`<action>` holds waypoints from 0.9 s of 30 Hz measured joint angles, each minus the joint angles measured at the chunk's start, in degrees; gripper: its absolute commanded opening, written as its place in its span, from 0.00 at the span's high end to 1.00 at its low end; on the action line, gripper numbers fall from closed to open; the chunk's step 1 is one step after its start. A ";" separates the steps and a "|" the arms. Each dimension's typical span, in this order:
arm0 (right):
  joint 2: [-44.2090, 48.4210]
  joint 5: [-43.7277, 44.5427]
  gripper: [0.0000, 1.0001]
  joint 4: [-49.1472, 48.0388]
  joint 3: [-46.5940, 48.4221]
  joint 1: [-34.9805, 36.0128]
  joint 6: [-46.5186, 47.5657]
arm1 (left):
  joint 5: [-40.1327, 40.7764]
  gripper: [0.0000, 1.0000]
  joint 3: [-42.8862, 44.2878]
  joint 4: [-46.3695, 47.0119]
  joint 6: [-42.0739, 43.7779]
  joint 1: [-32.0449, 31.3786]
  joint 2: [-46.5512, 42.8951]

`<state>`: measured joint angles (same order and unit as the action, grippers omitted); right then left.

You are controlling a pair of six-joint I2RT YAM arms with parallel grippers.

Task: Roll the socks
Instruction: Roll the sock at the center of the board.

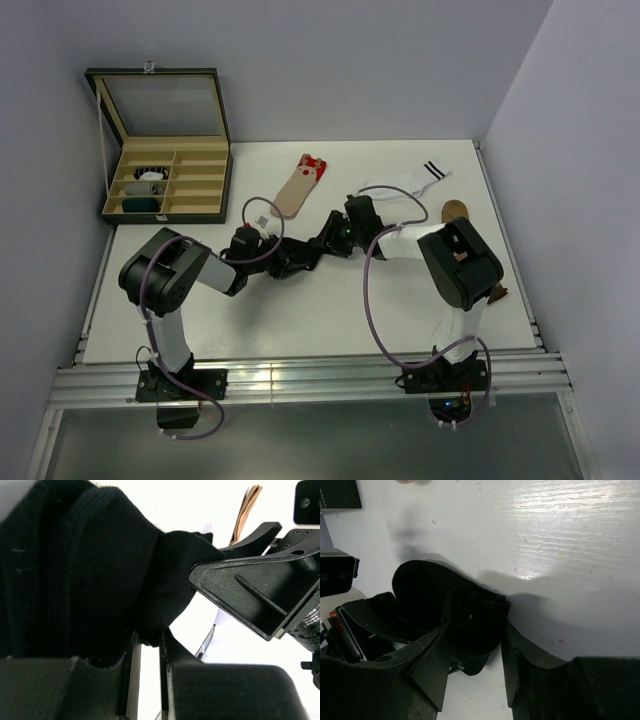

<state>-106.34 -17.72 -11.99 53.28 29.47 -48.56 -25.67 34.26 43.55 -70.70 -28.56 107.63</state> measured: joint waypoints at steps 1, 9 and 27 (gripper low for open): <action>-0.04 -0.22 0.56 -0.28 0.04 0.02 0.33 | 0.00 0.81 -0.11 0.13 -0.11 0.00 0.02; -1.49 -1.64 1.00 -1.88 0.72 0.00 3.13 | -0.61 0.67 -0.42 1.27 -0.92 0.26 0.66; 0.04 4.00 1.00 10.54 5.03 0.55 4.92 | 23.98 0.25 7.26 -29.62 26.29 -6.03 -17.22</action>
<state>-106.30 -13.72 -1.45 58.30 30.02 -43.64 -1.69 41.52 13.93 -44.40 -34.59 90.41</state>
